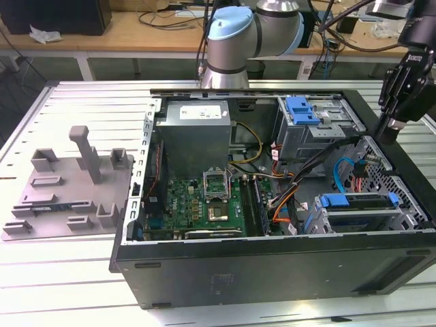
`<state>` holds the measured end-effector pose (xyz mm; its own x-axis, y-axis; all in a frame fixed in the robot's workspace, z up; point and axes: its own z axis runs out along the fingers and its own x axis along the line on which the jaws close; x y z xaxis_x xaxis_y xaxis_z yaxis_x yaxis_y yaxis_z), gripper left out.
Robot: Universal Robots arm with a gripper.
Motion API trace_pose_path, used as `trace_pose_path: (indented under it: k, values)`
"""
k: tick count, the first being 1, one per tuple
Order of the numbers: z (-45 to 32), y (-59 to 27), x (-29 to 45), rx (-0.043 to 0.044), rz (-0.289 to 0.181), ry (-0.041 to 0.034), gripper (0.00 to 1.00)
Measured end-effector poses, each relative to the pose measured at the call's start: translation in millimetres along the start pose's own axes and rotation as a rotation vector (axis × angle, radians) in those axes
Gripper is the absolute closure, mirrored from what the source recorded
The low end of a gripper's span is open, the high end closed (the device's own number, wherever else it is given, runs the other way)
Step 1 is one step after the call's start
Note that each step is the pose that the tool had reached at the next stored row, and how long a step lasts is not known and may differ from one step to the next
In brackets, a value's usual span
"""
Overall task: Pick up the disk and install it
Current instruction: 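Insert the first disk wire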
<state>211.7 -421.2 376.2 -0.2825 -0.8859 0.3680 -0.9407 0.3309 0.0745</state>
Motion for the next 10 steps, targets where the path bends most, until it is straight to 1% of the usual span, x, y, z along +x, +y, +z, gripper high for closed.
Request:
trace_pose_path:
  k: [1,2,3,5,10]
  values:
    - [0.5,0.0,-0.4,0.0043,-0.011,0.0011,0.7]
    - [1.2,0.2,-1.6,0.0117,-0.03,0.0028,0.7]
    - [1.7,0.3,-2.4,0.0138,-0.035,0.0032,0.7]
    - [3.3,1.0,-5.0,0.0161,-0.041,0.0036,0.7]
    - [10.1,1.4,-10.7,0.0164,-0.042,0.0037,0.7]
